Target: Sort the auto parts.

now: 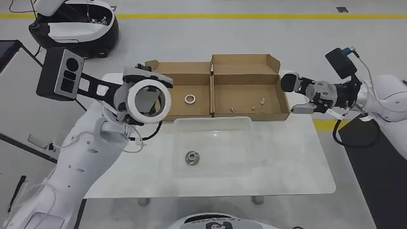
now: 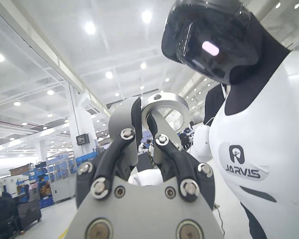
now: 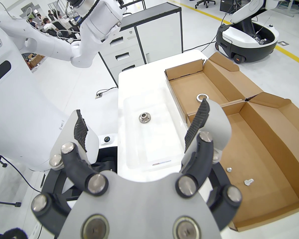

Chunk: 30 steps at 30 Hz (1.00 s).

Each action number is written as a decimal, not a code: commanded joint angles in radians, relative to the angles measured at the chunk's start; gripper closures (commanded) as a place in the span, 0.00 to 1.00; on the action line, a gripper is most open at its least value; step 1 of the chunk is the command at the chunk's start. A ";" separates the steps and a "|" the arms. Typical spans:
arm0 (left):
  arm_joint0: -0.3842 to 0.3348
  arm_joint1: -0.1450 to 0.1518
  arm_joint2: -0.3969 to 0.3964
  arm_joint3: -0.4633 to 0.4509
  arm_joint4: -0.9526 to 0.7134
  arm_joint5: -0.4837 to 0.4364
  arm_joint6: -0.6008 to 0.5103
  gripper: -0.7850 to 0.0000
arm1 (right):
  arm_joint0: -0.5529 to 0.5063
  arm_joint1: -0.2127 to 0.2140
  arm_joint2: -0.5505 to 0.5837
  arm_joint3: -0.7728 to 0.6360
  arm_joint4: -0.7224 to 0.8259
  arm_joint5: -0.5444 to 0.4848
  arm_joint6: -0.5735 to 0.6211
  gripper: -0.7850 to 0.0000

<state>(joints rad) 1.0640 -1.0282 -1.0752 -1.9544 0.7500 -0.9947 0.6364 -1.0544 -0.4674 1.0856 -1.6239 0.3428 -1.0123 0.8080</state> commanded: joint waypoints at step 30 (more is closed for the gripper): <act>0.057 -0.042 -0.017 -0.040 -0.062 0.039 0.012 1.00 | 0.000 0.000 0.000 0.000 0.000 0.000 0.000 0.00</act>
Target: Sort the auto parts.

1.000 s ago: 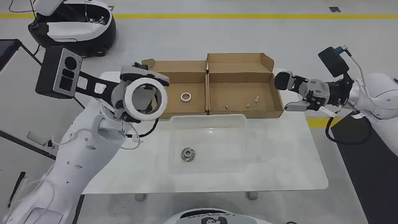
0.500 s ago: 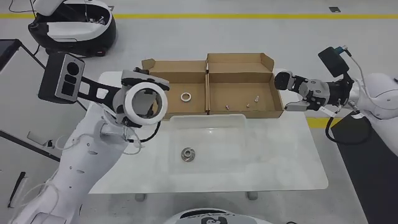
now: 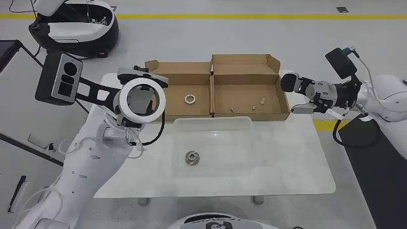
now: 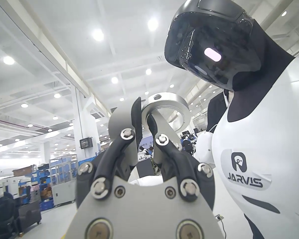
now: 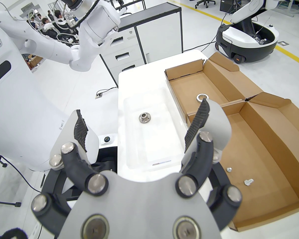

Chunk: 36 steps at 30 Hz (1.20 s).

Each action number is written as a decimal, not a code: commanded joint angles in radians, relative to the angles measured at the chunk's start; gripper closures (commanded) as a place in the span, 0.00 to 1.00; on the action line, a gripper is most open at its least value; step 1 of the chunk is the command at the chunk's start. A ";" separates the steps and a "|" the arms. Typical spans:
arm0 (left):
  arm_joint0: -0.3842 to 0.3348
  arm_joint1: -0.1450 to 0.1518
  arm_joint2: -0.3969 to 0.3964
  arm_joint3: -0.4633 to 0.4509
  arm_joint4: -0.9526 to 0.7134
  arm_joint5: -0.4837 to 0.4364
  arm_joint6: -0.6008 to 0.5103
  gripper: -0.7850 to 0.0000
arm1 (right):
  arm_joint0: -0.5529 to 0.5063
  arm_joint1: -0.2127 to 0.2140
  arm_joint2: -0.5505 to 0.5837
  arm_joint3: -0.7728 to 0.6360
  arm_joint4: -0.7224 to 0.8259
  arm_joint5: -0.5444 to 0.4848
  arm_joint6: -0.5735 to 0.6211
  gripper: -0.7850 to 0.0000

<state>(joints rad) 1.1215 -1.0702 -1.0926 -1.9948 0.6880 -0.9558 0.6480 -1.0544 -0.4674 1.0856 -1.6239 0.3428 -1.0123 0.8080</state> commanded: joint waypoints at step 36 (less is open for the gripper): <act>-0.223 -0.045 0.127 0.144 0.067 0.325 -0.684 1.00 | 0.000 0.000 0.000 0.000 0.000 0.000 0.000 0.00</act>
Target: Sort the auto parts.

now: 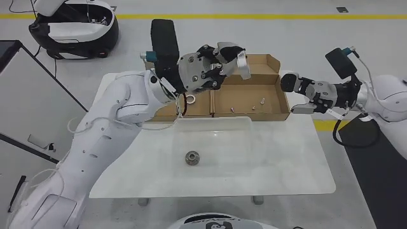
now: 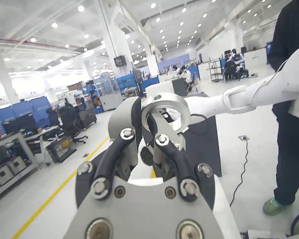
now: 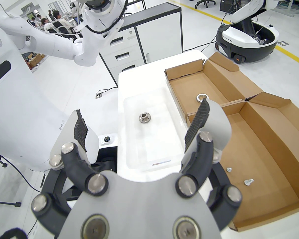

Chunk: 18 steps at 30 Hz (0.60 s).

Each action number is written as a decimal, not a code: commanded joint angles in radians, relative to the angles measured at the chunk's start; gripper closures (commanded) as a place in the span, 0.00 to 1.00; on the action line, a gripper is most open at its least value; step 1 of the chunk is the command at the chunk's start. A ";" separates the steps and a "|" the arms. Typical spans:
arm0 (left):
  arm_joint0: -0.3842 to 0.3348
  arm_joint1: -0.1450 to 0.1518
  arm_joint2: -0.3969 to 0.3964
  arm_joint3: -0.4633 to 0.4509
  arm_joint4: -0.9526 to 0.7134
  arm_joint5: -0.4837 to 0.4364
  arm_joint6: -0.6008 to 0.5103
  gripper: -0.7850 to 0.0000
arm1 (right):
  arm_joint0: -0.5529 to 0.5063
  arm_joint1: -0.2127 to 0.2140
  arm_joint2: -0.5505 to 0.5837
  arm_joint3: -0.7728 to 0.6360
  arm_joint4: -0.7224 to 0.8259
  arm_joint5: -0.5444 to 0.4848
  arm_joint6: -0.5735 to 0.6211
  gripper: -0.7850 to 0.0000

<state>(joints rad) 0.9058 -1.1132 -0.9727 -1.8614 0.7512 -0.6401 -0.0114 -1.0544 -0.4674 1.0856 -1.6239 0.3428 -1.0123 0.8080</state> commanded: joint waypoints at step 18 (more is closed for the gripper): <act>-0.204 -0.060 0.183 0.245 0.213 0.111 -0.382 1.00 | 0.000 0.000 0.000 0.000 0.000 0.000 0.000 0.00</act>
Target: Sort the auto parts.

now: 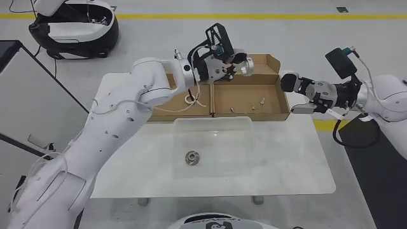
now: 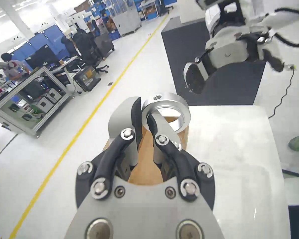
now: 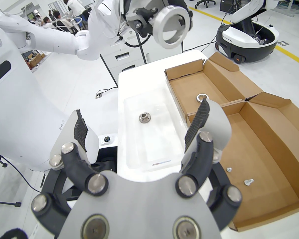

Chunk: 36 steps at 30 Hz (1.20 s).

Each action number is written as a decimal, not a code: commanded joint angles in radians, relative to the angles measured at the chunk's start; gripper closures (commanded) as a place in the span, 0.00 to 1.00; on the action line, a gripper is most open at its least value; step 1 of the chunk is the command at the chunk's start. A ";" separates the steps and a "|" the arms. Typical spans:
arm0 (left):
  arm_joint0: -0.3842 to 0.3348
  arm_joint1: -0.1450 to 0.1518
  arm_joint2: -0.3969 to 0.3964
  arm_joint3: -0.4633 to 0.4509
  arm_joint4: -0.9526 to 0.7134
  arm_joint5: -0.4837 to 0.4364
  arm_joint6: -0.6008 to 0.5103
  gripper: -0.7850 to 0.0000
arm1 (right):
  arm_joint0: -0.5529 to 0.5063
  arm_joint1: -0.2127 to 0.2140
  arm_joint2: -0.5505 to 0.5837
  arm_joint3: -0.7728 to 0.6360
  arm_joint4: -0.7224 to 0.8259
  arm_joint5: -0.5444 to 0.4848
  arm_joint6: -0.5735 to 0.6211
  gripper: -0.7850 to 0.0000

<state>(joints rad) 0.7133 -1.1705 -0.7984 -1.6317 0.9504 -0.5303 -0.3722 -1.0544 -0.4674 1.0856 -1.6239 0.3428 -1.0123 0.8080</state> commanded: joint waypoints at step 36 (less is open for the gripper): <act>-0.072 0.010 -0.008 0.233 0.240 -0.165 -0.556 1.00 | 0.000 0.000 0.000 0.000 0.000 0.000 0.000 0.00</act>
<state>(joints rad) 0.6387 -1.1605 -0.8090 -1.4016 1.1957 -0.6943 -0.9076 -1.0544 -0.4674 1.0856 -1.6239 0.3428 -1.0123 0.8080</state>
